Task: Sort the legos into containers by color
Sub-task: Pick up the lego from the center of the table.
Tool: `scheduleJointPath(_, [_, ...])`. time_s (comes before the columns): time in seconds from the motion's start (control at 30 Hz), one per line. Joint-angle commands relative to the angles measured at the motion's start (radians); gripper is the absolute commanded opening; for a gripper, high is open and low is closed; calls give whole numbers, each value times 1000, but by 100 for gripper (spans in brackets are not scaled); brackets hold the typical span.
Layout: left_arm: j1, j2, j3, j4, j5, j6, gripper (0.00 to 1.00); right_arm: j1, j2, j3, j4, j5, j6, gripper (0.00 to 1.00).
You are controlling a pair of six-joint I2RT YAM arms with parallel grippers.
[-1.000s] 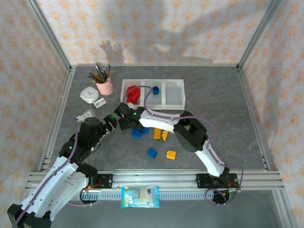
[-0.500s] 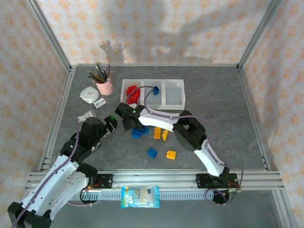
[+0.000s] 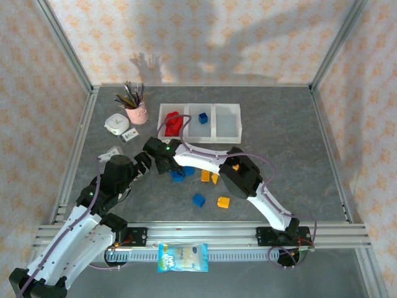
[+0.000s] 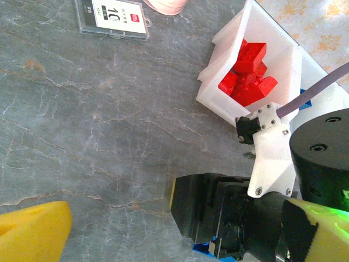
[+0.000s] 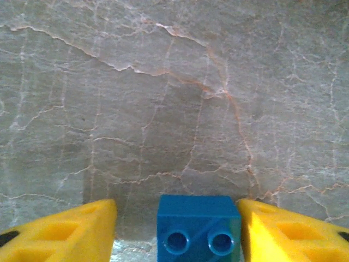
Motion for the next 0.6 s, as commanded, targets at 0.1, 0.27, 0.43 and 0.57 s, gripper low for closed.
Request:
scheduleJointPath(0.1, [4, 1, 8, -15, -14, -13, 99, 2, 24, 20, -13, 41, -18, 48])
scheduleJointPath(0.27, [4, 5, 12, -14, -8, -8, 99, 2, 2, 32, 0, 37, -31, 38])
scheduleJointPath(0.43, [4, 11, 18, 1, 14, 0, 100, -15, -96, 18, 32, 59, -41, 33])
scheduleJointPath(0.57, [4, 29, 25, 38, 36, 13, 99, -70, -197, -20, 68, 54, -50, 32])
